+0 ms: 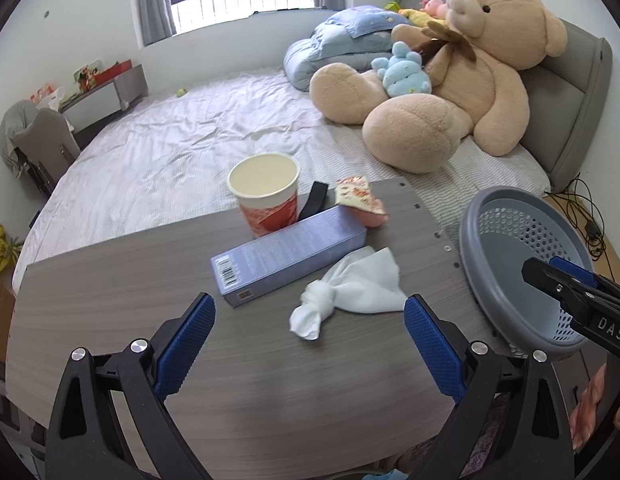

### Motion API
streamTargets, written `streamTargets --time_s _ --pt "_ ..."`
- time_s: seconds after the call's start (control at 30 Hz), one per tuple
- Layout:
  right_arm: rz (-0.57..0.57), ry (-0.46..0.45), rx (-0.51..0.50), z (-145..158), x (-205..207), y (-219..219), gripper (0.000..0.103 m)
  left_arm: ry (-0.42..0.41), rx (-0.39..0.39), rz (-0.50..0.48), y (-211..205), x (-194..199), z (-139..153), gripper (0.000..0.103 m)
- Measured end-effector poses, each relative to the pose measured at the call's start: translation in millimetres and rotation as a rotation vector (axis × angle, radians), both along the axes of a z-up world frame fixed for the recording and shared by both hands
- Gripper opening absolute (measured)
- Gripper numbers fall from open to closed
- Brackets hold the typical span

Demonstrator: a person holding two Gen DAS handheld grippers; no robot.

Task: Collect trash
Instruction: 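Withdraw both grippers from the wastebasket back over the table, then move the right gripper toward the white knotted tissue on the table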

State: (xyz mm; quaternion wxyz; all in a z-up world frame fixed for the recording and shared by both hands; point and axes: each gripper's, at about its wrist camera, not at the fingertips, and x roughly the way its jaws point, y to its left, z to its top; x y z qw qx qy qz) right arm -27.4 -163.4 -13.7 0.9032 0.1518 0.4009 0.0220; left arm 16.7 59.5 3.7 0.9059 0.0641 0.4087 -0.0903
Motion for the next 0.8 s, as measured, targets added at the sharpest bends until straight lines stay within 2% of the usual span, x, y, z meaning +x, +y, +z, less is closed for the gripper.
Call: streamTargets --time_s 0.23,0.8 --pt "0.035 0.022 -0.003 -9 11 22 0.067 0.027 0.006 0.035 24 10 -12 0.094" --pt "0.148 0.036 -0.021 -17 40 90 0.067 0.03 0.019 0.117 81 22 -15 0.094"
